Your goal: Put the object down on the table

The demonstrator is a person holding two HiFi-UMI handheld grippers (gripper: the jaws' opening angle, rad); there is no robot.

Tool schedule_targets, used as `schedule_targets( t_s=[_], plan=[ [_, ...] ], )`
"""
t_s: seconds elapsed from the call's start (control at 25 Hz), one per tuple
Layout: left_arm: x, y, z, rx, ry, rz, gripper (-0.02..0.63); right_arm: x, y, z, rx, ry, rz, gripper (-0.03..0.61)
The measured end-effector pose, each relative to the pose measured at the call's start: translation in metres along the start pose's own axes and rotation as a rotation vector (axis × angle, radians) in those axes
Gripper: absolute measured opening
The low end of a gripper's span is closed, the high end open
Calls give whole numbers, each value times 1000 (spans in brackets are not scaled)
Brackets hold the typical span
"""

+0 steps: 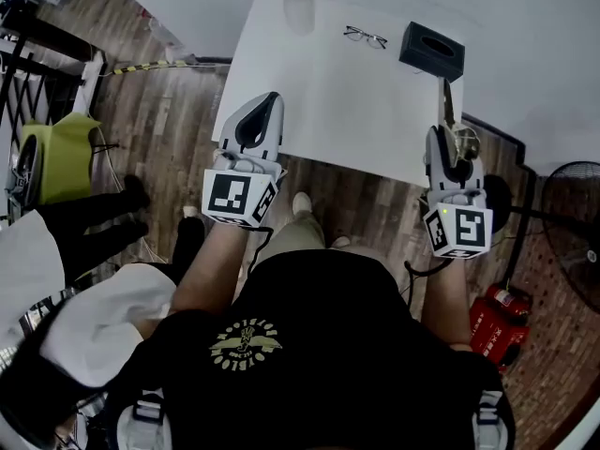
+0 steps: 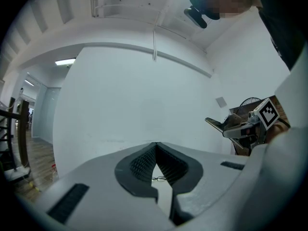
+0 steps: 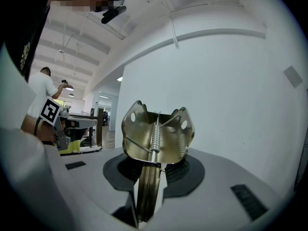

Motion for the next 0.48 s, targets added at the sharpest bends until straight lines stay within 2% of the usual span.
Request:
schedule_targets(
  t_s=[0.48],
  plan=[
    [30, -61, -7, 21, 15, 65, 6, 46, -29, -12, 3, 3, 61, 94]
  ],
)
Point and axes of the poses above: the fingertips, and each gripper's own axes: x forward along the fingers, y to its right, z out of its underside, the point moved 8 cm from there along -x, backward along the fingers, and after that the axes turned 10 degrees about z, right-handed, at the moved point
